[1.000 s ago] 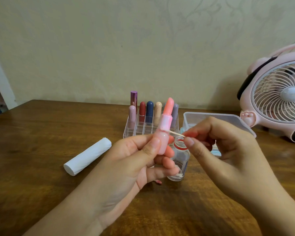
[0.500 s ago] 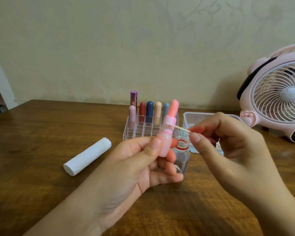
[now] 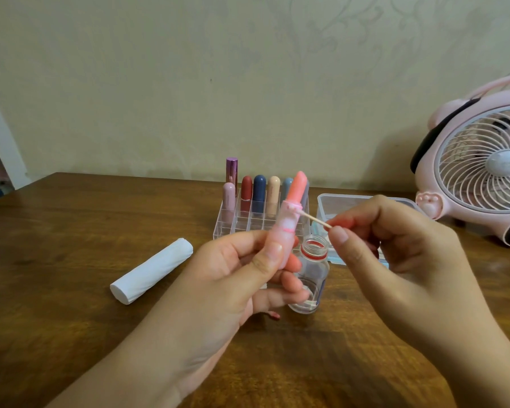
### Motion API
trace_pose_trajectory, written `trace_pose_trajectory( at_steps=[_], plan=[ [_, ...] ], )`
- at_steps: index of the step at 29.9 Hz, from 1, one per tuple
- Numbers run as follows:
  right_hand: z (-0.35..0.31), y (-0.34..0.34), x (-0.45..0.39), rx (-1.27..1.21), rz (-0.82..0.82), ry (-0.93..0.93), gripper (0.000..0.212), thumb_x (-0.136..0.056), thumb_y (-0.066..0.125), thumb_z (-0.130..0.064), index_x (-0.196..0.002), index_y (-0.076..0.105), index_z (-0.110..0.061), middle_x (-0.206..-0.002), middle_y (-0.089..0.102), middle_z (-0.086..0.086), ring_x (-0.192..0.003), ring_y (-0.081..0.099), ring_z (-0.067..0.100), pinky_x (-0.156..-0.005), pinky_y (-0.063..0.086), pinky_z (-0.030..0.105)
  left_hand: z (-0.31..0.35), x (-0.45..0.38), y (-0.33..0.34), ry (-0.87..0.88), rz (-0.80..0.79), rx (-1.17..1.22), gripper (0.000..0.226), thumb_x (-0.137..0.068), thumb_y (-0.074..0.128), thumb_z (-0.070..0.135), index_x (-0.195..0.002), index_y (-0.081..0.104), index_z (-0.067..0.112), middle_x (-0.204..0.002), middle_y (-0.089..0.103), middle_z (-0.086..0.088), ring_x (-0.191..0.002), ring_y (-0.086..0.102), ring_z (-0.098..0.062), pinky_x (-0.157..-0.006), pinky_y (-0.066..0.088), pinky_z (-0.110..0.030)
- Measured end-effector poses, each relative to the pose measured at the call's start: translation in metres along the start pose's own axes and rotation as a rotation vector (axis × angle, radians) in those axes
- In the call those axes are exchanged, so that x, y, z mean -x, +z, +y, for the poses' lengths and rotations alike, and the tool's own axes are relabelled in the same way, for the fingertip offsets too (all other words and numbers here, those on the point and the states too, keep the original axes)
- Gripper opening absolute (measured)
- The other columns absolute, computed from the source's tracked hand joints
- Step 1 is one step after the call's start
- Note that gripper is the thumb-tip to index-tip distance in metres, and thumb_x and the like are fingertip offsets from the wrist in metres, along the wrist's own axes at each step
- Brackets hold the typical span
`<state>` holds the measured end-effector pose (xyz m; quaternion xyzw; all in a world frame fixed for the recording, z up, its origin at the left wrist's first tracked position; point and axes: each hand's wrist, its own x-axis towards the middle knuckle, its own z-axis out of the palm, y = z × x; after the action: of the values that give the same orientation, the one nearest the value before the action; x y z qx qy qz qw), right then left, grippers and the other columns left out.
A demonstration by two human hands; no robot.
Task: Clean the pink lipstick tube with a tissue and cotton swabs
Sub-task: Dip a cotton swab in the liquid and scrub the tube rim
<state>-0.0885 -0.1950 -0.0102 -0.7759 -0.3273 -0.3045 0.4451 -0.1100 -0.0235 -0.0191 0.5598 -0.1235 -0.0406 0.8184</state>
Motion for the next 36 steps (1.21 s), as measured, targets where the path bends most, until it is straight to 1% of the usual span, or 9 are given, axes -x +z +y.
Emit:
trace_pose_trajectory(
  at_steps=[5, 8, 10, 14, 20, 27, 31, 34, 36],
  plan=[
    [-0.0002, 0.0017, 0.0001, -0.019, -0.048, 0.037, 0.012, -0.082, 0.056, -0.029, -0.074, 0.060, -0.021, -0.069, 0.060, 0.003, -0.055, 0.049, 0.010, -0.050, 0.038, 0.013, 0.0004, 0.0007, 0.0012, 0.009, 0.022, -0.003, 0.020, -0.076, 0.069, 0.027, -0.078, 0.074, 0.008, -0.066, 0.066, -0.004, -0.056, 0.062, -0.012, -0.057, 0.055, -0.023],
    [-0.0011, 0.0024, 0.0006, -0.046, -0.092, 0.040, 0.011, -0.082, 0.056, -0.030, -0.077, 0.061, -0.022, -0.068, 0.061, 0.005, -0.055, 0.050, 0.012, -0.050, 0.040, 0.020, 0.0015, 0.0008, 0.0017, 0.003, 0.042, -0.003, 0.025, -0.066, 0.066, 0.025, -0.080, 0.073, 0.006, -0.065, 0.065, -0.004, -0.056, 0.062, -0.012, -0.056, 0.055, -0.024],
    [-0.0014, 0.0015, 0.0004, -0.048, -0.055, 0.027, 0.010, -0.082, 0.056, -0.029, -0.077, 0.060, -0.022, -0.067, 0.059, 0.005, -0.053, 0.049, 0.010, -0.049, 0.039, 0.017, 0.0008, 0.0003, 0.0018, 0.012, 0.040, -0.025, 0.022, -0.072, 0.072, 0.028, -0.081, 0.074, 0.008, -0.065, 0.065, -0.003, -0.056, 0.062, -0.011, -0.058, 0.055, -0.024],
    [-0.0022, -0.0003, -0.0003, 0.000, 0.017, -0.009, 0.010, -0.083, 0.056, -0.028, -0.077, 0.060, -0.022, -0.067, 0.058, -0.001, -0.050, 0.046, 0.004, -0.049, 0.036, 0.011, -0.0013, 0.0001, 0.0017, 0.020, 0.056, -0.070, 0.021, -0.075, 0.072, 0.029, -0.080, 0.074, 0.008, -0.066, 0.066, -0.002, -0.058, 0.063, -0.011, -0.060, 0.056, -0.025],
    [-0.0023, 0.0019, 0.0011, 0.137, -0.048, -0.078, 0.010, -0.082, 0.057, -0.024, -0.076, 0.061, -0.017, -0.066, 0.049, -0.001, -0.054, 0.043, 0.006, -0.052, 0.034, 0.010, -0.0012, -0.0003, -0.0001, 0.010, 0.066, -0.077, 0.030, -0.065, 0.066, 0.028, -0.084, 0.073, 0.006, -0.067, 0.066, -0.003, -0.058, 0.063, -0.012, -0.061, 0.057, -0.027],
    [-0.0037, 0.0006, 0.0001, 0.209, 0.046, -0.109, 0.005, -0.083, 0.056, -0.021, -0.081, 0.058, -0.017, -0.069, 0.047, -0.005, -0.062, 0.046, 0.007, -0.058, 0.036, 0.010, -0.0011, 0.0005, 0.0004, 0.033, 0.067, -0.099, 0.027, -0.062, 0.067, 0.030, -0.078, 0.073, 0.009, -0.065, 0.067, -0.001, -0.058, 0.064, -0.012, -0.061, 0.057, -0.027],
    [-0.0035, 0.0023, 0.0007, 0.235, 0.035, -0.106, 0.006, -0.082, 0.057, -0.021, -0.080, 0.059, -0.016, -0.060, 0.045, -0.005, -0.061, 0.045, 0.007, -0.057, 0.036, 0.011, -0.0006, 0.0005, 0.0013, 0.039, 0.058, -0.093, 0.021, -0.071, 0.070, 0.029, -0.076, 0.074, 0.010, -0.065, 0.066, -0.002, -0.057, 0.063, -0.011, -0.060, 0.057, -0.026],
    [-0.0023, 0.0019, 0.0010, 0.222, -0.011, -0.108, 0.006, -0.081, 0.061, -0.019, -0.076, 0.060, -0.015, -0.057, 0.043, -0.009, -0.058, 0.043, 0.005, -0.054, 0.035, 0.011, -0.0004, 0.0009, 0.0008, 0.039, 0.066, -0.092, 0.025, -0.063, 0.067, 0.030, -0.076, 0.074, 0.009, -0.065, 0.067, -0.001, -0.058, 0.063, -0.012, -0.060, 0.056, -0.025],
    [-0.0026, 0.0018, 0.0012, 0.195, -0.040, -0.112, 0.007, -0.081, 0.059, -0.021, -0.076, 0.060, -0.016, -0.063, 0.045, -0.005, -0.057, 0.043, 0.005, -0.054, 0.035, 0.013, -0.0007, 0.0006, 0.0002, 0.037, 0.073, -0.093, 0.028, -0.062, 0.067, 0.029, -0.080, 0.073, 0.008, -0.064, 0.067, 0.000, -0.057, 0.063, -0.011, -0.061, 0.057, -0.027]
  ],
)
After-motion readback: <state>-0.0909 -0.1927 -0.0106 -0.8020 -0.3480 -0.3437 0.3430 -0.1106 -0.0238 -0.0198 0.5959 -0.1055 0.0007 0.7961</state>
